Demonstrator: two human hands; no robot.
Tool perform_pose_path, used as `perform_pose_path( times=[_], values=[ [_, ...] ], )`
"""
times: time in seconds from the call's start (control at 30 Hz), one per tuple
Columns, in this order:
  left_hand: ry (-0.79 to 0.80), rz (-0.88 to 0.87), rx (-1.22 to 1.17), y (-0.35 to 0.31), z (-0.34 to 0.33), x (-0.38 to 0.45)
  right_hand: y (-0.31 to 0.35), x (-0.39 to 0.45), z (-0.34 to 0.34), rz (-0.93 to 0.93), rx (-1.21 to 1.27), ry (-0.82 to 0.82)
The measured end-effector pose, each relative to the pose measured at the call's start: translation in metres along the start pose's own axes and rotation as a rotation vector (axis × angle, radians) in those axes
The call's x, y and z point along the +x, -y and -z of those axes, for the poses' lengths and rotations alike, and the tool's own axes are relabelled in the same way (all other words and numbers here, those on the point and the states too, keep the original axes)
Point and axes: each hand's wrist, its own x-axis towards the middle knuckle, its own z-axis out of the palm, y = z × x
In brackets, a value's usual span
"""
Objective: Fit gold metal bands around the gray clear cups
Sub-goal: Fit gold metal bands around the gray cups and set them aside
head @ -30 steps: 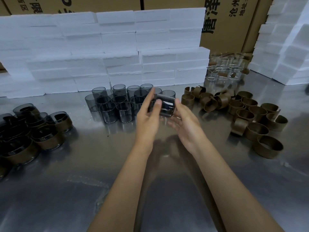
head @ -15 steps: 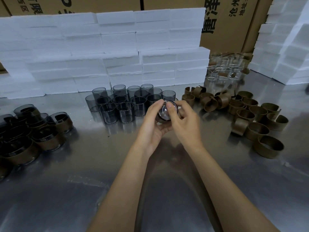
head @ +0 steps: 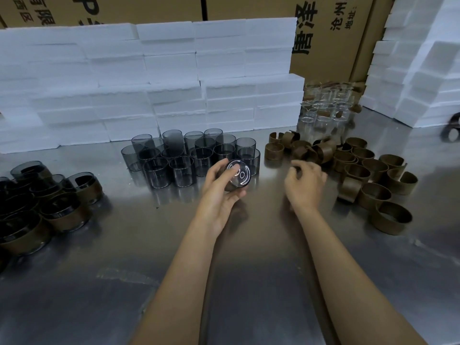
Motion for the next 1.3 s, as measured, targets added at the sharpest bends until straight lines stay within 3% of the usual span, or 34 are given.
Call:
perform_pose_path(
  times=[0.17, 0.37, 0.6, 0.7, 0.87, 1.0, 1.13, 1.3],
  values=[
    [0.04, -0.016, -0.018, 0.002, 0.0, 0.003, 0.0, 0.019, -0.012, -0.017, -0.314, 0.143],
    [0.063, -0.012, 0.002, 0.0, 0.003, 0.003, -0.004, 0.034, -0.015, 0.023, -0.302, 0.145],
    [0.027, -0.002, -0.043, -0.005, 0.005, 0.003, 0.021, -0.012, -0.009, 0.402, 0.114, -0.1],
    [0.031, -0.018, -0.026, -0.007, 0.004, 0.001, 0.049, -0.035, -0.005, 0.594, 0.252, -0.024],
    [0.098, -0.04, -0.057, -0.01, 0.002, -0.002, 0.066, -0.069, -0.008, 0.762, 0.154, 0.132],
    [0.123, 0.008, -0.113, -0.01, 0.004, -0.003, 0.068, -0.071, -0.01, 0.721, 0.167, 0.107],
    [0.103, -0.001, -0.141, -0.009, 0.006, -0.001, 0.065, -0.072, -0.009, 0.616, 0.35, 0.132],
    [0.065, -0.013, -0.111, -0.01, 0.003, 0.001, 0.067, -0.066, -0.007, 0.474, 0.601, -0.095]
  ],
)
